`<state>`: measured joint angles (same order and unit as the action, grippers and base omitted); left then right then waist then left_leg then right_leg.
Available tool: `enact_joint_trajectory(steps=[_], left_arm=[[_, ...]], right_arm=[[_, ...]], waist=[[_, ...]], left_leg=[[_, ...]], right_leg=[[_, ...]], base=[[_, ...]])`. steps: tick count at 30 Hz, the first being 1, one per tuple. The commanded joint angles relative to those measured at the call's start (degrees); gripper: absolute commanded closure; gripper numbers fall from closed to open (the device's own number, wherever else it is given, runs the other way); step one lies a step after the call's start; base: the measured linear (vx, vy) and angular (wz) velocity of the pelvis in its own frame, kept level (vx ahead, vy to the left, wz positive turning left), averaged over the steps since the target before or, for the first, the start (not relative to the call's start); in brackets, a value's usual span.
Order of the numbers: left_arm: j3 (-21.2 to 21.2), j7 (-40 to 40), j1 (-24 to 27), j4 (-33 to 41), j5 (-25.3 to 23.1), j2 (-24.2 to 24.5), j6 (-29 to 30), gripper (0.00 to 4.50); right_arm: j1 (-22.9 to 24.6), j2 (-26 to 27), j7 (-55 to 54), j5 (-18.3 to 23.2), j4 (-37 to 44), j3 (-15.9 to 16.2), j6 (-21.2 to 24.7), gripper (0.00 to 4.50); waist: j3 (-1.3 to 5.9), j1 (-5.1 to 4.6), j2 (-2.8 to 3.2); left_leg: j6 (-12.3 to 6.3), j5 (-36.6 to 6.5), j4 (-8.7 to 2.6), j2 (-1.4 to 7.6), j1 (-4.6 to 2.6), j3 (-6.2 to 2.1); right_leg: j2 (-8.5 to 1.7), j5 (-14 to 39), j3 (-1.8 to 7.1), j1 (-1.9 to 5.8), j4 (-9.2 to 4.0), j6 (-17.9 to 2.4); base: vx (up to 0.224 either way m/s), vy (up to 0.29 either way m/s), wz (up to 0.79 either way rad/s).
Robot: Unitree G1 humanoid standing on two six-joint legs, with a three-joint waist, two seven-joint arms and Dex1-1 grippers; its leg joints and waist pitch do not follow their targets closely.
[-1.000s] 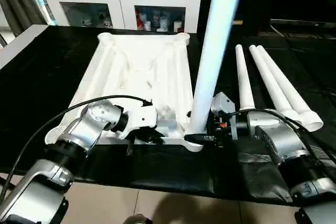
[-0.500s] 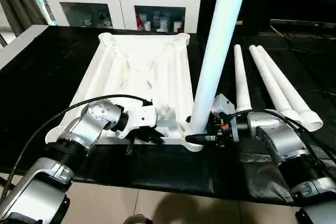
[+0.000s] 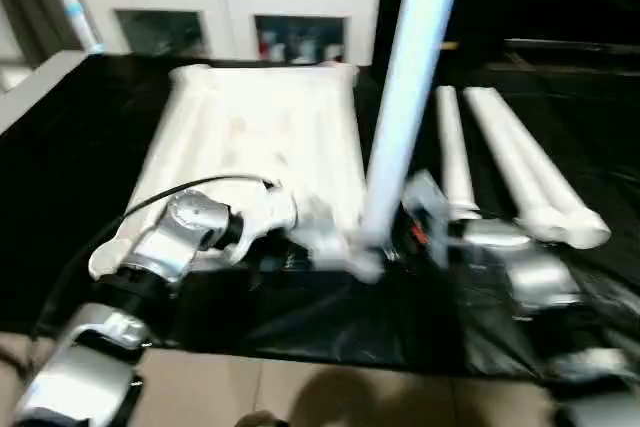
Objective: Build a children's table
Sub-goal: Rotate leg to tighten
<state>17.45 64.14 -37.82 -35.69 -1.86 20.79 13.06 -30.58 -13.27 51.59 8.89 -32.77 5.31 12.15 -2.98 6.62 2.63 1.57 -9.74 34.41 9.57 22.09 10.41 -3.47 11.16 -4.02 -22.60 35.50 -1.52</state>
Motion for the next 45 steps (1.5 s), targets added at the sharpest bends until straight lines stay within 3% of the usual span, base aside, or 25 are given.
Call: enact_joint_trajectory(steps=[1,5,6,9,11,12,13,21,26,30,34,42,45], left_arm=[[-4.5,-7.0,-0.9,4.2,3.2,-1.8,4.9,4.50],[-5.4,-12.3,0.3,8.8,1.9,-4.1,10.2,4.50],[-5.7,-15.7,0.7,11.1,0.9,-6.2,13.1,4.50],[-5.8,-19.0,1.0,13.2,0.0,-8.6,16.1,4.50],[-5.2,-20.3,1.1,14.2,-0.6,-9.5,17.8,4.50],[-4.9,-20.8,1.2,14.4,-0.8,-9.7,18.2,4.50],[-4.1,-21.7,1.2,14.2,-1.3,-9.5,18.3,4.50],[-3.3,-20.9,1.8,14.1,-2.3,-7.1,17.6,4.50],[-2.5,-18.7,1.8,12.8,-2.3,-5.0,15.7,4.50],[-1.3,-15.2,1.5,10.4,-2.5,-2.5,12.0,4.50],[-0.2,-11.8,1.1,8.5,-2.6,-0.6,8.5,4.50],[4.5,1.8,1.4,6.2,-2.2,4.0,-5.7,4.50],[6.8,6.4,1.2,5.4,-2.9,5.2,-9.0,4.50]], right_arm=[[-0.7,3.1,-7.7,-0.4,-4.4,-0.5,2.9,1.86],[-4.5,8.0,-19.9,0.5,-10.9,-4.3,4.5,1.86],[-7.3,10.6,-26.1,1.2,-15.4,-6.2,4.3,1.86],[-9.8,12.8,-30.2,1.4,-18.9,-7.6,3.7,1.86],[-10.9,13.9,-31.5,1.1,-20.2,-8.2,3.8,1.86],[-11.2,14.2,-31.6,1.1,-20.5,-8.3,3.7,1.86],[-11.3,14.5,-30.6,0.9,-20.5,-8.3,3.4,1.30],[-11.7,14.2,-28.7,0.3,-21.6,-8.1,-0.7,0.67],[-10.0,12.0,-24.8,-0.1,-19.0,-7.7,-2.7,0.30],[-6.6,7.6,-15.7,0.6,-12.3,-6.0,-3.7,0.11],[-3.7,2.7,-7.0,0.7,-6.9,-3.9,-4.4,0.11],[-1.1,-7.2,7.3,0.7,0.3,-1.1,-5.3,0.11],[-0.5,-9.7,13.8,0.7,2.4,1.3,-5.5,0.11]], waist=[[3.61,-0.43,-0.10],[3.82,-1.99,0.06],[3.85,-2.02,0.10],[3.84,-2.85,0.06],[3.96,-2.94,0.20],[3.94,-3.00,-0.59],[4.05,-2.78,-0.34],[3.81,-2.76,0.10],[3.92,-2.79,0.14],[3.98,-2.43,0.25],[4.09,-1.30,0.17],[4.04,-0.09,0.04],[4.07,0.57,0.18]], left_leg=[[2.03,-16.8,-4.82,4.09,-1.21,-2.48],[0.59,-14.5,-4.36,3.70,-0.99,-2.11],[0.33,-14.0,-4.29,3.58,-0.97,-2.04],[-0.02,-13.0,-4.18,3.61,-0.93,-1.94],[-0.61,-11.7,-4.19,3.71,-0.89,-1.89],[-0.97,-11.5,-4.22,3.71,-0.84,-1.73],[-1.45,-10.7,-4.09,3.68,-0.85,-1.72],[-0.42,-14.3,-4.43,3.78,-1.07,-1.82],[-1.35,-12.5,-4.29,3.74,-0.89,-1.76],[-2.06,-12.2,-4.27,3.86,-0.98,-1.73],[-2.79,-11.1,-4.06,3.94,-1.03,-1.62],[-2.75,-11.9,-3.98,4.12,-1.13,-1.50],[-2.92,-12.0,-3.94,4.21,-1.22,-1.50]], right_leg=[[-6.25,20.4,2.98,2.48,-5.03,-10.5],[-6.07,13.7,3.15,2.48,-4.87,-12.5],[-5.90,13.7,3.06,2.51,-5.01,-12.2],[-5.75,12.8,2.96,2.57,-4.97,-12.5],[-5.51,9.7,2.91,2.68,-4.80,-12.8],[-5.46,9.2,2.90,2.74,-4.81,-12.9],[-5.62,8.2,2.91,2.78,-4.62,-13.1],[-5.66,11.3,2.97,2.57,-5.01,-12.2],[-5.58,8.0,2.96,2.72,-4.65,-12.9],[-5.43,6.9,2.92,2.74,-4.64,-12.8],[-5.47,5.6,2.89,2.76,-4.49,-12.7],[-5.53,9.4,2.95,2.53,-4.83,-11.4],[-5.38,8.6,2.82,2.41,-4.72,-12.0]], base=[[0.000,0.000,0.00],[0.000,0.000,0.00],[0.000,0.000,0.00],[0.000,0.000,0.00],[0.000,0.000,0.00],[0.000,0.000,0.00],[0.000,0.000,0.00],[0.000,0.000,0.00],[0.000,0.000,0.00],[0.000,0.000,0.00],[0.000,0.000,0.00],[0.000,0.000,0.00],[0.000,0.000,0.00]])
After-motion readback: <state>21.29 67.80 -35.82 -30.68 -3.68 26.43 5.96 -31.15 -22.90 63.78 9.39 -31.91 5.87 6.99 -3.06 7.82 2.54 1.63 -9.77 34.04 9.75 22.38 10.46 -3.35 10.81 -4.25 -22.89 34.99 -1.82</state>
